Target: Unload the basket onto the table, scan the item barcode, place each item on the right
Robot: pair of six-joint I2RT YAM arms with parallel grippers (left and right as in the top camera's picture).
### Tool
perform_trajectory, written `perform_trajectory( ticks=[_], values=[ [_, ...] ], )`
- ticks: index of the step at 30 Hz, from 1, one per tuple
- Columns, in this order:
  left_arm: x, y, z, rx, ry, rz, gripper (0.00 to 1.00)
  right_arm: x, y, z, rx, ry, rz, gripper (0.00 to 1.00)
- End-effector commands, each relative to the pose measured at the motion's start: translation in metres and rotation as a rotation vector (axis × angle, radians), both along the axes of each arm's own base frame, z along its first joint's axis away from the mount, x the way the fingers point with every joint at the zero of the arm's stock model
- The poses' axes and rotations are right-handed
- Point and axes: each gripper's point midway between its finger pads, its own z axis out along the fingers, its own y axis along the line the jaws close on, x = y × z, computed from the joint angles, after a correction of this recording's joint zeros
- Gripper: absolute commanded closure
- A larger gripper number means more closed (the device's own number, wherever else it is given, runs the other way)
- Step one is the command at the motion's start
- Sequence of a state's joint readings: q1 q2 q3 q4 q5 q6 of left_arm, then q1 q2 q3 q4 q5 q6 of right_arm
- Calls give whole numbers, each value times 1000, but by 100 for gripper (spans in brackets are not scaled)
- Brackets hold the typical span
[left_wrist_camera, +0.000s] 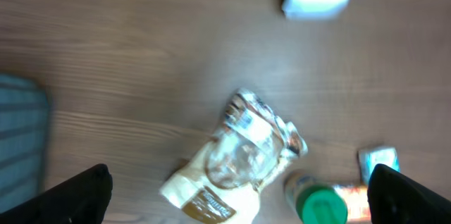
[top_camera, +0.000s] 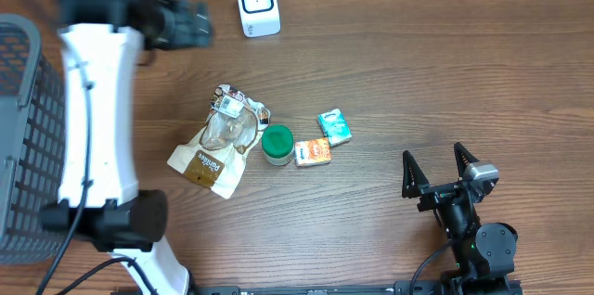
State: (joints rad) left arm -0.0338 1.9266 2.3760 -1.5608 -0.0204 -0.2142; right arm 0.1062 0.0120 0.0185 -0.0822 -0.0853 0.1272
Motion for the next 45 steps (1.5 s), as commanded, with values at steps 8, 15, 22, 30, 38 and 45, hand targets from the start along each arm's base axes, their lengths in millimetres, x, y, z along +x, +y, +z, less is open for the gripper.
perform_trajectory(
  ticks=[8,15,22,30,38,45],
  values=[
    [-60,155,66,0,-150,537,8,0,0,-2,-1,-4,-5,0],
    [-99,228,62,12,-135,782,7,0,0,-2,-1,-4,-5,0],
    [-141,286,35,90,-32,970,7,0,0,-2,-1,-4,-5,0],
    [-176,322,-40,98,199,992,8,0,0,-2,-1,-4,-5,0],
    [-201,338,-84,123,315,1043,2,0,0,-2,-1,-4,-5,0],
    [-203,342,-118,128,369,964,2,0,0,-2,-1,-4,-5,0]
  ],
)
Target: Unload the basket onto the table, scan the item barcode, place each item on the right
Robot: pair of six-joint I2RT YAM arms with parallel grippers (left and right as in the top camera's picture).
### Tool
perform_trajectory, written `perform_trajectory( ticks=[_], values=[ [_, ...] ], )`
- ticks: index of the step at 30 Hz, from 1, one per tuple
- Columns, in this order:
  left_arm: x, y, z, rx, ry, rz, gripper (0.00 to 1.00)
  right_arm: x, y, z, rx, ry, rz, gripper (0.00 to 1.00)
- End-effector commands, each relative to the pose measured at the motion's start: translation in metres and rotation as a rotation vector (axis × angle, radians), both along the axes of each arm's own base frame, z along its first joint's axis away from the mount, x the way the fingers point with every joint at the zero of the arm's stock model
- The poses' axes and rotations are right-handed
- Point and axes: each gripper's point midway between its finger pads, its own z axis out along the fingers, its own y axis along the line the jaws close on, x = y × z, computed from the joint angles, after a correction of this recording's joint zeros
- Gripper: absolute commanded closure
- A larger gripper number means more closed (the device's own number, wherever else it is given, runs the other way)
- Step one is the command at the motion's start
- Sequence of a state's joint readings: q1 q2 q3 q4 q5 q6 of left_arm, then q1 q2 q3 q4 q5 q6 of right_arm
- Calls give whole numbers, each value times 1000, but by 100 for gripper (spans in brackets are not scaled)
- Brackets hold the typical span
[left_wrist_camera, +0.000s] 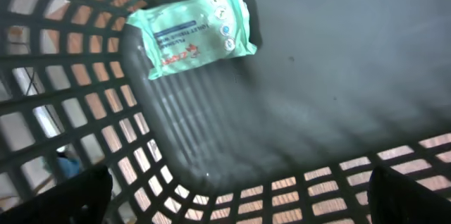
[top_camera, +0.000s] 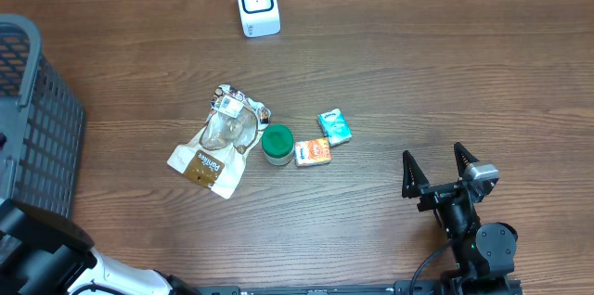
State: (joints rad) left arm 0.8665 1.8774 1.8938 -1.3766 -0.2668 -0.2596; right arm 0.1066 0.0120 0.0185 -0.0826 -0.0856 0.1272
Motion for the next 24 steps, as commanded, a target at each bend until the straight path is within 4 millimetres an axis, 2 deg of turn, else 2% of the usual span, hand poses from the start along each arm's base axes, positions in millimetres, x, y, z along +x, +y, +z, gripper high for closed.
perform_trajectory(
  ticks=[1,4,7,14,19,24],
  values=[
    [-6,1,-17,-24,48,-76,2,0,-1,-2,-1,-4,-5,0],
    [12,-9,-34,-99,-6,-247,3,0,-1,-2,-1,-4,-5,0],
    [18,-14,-47,-127,-13,-350,2,0,-1,-2,-1,-4,-5,0],
    [-4,6,-68,-62,137,-412,1,0,-1,-2,-1,-4,-5,0],
    [-30,19,-83,-40,256,-434,2,0,-1,-2,-1,-4,-5,0],
    [-36,29,-99,-5,258,-405,3,0,-1,-2,-1,-4,-5,0]
  ],
)
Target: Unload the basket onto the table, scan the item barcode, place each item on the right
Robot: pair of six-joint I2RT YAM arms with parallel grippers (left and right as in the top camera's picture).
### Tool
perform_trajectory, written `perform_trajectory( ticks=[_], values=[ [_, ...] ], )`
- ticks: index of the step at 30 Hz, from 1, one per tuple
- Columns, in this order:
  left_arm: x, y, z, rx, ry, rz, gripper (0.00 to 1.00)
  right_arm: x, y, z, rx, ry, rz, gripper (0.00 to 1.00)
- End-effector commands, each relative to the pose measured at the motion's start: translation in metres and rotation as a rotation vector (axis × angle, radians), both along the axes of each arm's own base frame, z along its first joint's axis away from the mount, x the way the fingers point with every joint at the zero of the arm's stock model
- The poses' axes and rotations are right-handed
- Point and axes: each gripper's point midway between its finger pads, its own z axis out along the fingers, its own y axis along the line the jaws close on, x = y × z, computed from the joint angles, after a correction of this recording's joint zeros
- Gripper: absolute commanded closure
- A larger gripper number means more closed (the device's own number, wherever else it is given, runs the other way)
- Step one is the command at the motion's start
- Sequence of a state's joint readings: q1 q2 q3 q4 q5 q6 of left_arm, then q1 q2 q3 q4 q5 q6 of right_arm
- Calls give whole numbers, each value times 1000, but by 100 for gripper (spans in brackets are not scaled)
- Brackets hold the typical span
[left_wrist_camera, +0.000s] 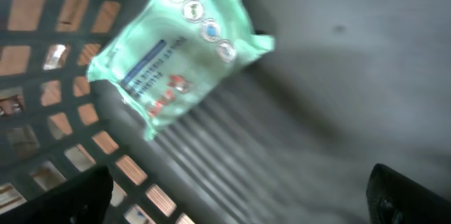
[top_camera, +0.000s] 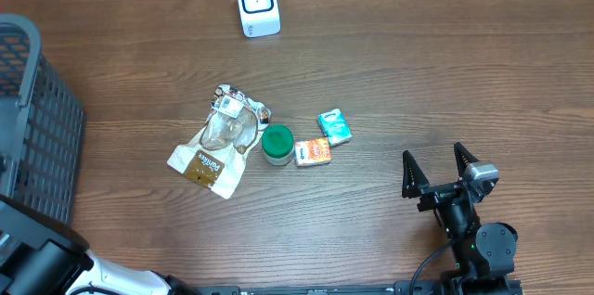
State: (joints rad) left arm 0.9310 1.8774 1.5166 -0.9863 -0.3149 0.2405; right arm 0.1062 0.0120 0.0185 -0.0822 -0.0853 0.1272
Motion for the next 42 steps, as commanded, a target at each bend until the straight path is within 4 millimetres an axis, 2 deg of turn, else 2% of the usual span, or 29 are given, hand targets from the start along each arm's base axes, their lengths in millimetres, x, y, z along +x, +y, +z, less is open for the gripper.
perform_trajectory(
  ticks=[1,6,11,20,28,30,35,42],
  values=[
    [-15,6,-9,24,60,-8,3,0,0,-2,-1,-4,-5,0],
    [-14,16,-18,71,43,-12,2,0,0,-2,-1,-4,-5,0],
    [-9,23,-25,100,53,-90,5,0,0,-2,-1,-4,-5,0],
    [-5,41,-19,168,74,-170,6,0,0,-2,-1,-4,-5,0],
    [-17,59,-17,208,50,-124,5,0,0,-2,-1,-4,-5,0],
    [-18,59,-25,178,31,-131,5,0,0,-2,-1,-4,-5,0],
    [-2,51,-50,83,-52,-199,5,0,0,-2,-1,-4,-5,0],
    [0,49,-81,26,-43,-208,5,0,0,-2,-1,-4,-5,0]
  ],
)
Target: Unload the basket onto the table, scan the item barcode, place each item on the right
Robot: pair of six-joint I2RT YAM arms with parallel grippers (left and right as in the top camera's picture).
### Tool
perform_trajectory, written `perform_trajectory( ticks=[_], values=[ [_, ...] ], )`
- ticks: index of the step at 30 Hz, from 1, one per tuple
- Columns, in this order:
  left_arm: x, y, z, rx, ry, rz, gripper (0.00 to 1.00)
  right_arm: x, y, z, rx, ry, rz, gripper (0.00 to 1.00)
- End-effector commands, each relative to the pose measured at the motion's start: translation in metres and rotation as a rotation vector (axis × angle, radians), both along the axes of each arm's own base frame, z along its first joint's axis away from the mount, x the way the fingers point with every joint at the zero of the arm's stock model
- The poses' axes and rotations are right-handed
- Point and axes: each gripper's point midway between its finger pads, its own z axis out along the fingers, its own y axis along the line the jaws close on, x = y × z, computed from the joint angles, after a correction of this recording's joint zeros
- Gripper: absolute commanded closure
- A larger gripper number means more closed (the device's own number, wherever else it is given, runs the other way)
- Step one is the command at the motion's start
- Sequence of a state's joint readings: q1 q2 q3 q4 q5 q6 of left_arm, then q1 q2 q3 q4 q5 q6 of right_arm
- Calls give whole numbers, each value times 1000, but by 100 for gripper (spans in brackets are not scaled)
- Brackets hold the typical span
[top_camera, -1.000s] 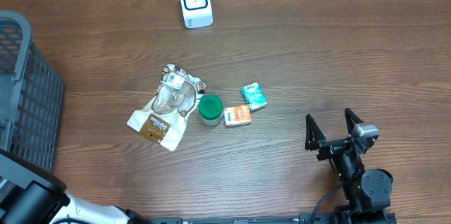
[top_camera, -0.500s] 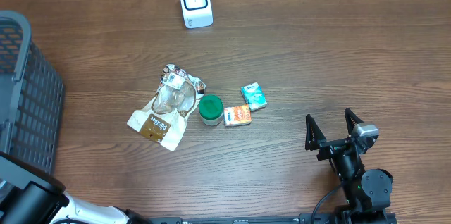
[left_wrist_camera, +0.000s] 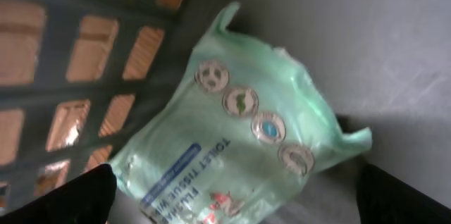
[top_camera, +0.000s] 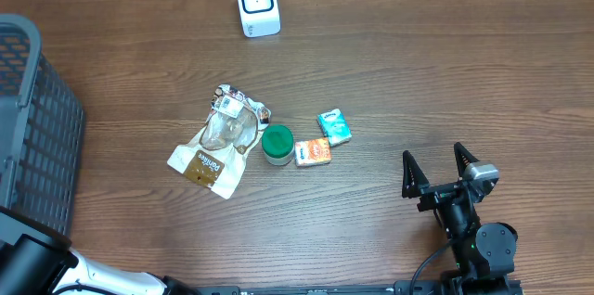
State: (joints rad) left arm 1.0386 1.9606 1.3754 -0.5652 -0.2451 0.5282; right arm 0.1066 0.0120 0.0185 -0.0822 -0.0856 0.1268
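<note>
A pale green pack of toilet tissue wipes (left_wrist_camera: 239, 139) lies on the dark floor of the grey basket (left_wrist_camera: 70, 55), filling the left wrist view. My left gripper (left_wrist_camera: 236, 192) is open just above it, its dark fingertips (left_wrist_camera: 77, 196) at either side of the pack's lower end, not touching that I can see. From overhead the basket (top_camera: 37, 100) sits at the left edge and only part of the left arm (top_camera: 32, 267) shows. The white scanner (top_camera: 257, 4) stands at the back. My right gripper (top_camera: 432, 154) rests open at the front right.
Mid-table lie a brown-and-clear snack bag (top_camera: 215, 142), a green-lidded jar (top_camera: 277, 143), a small orange box (top_camera: 313, 151) and a small teal box (top_camera: 334, 127). The basket's lattice walls rise around the left gripper.
The left gripper has come nearer to the green pack, which now fills the wrist view between the open fingers. The right arm and the table items have not moved.
My left gripper was open above the table's back left, with the snack bag and scanner in its view. Then it was over the basket with the green pack on the basket floor below. It was closer at each later moment and now sits just above the pack.
</note>
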Motion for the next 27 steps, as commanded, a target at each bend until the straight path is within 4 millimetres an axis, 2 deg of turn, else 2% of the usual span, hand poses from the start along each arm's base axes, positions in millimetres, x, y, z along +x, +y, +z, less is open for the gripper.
perform_trajectory(
  ticks=[1,5,11,18,24,27],
  values=[
    [2,-11,-35,-91,15,-33,6,0,-1,-2,-1,-4,-5,0],
    [11,-21,-52,-159,-26,-59,22,0,-1,-2,-1,-4,-5,0],
    [29,-45,-60,-279,-123,-107,40,0,-1,-2,-1,-4,-5,0],
    [52,-78,-59,-442,-282,-127,45,0,-1,-2,-1,-4,-5,0],
    [54,-83,-59,-472,-308,-89,52,0,-1,-2,-1,-4,-5,0],
    [60,-87,-57,-486,-330,-85,49,0,-1,-2,-1,-4,-5,0]
  ],
)
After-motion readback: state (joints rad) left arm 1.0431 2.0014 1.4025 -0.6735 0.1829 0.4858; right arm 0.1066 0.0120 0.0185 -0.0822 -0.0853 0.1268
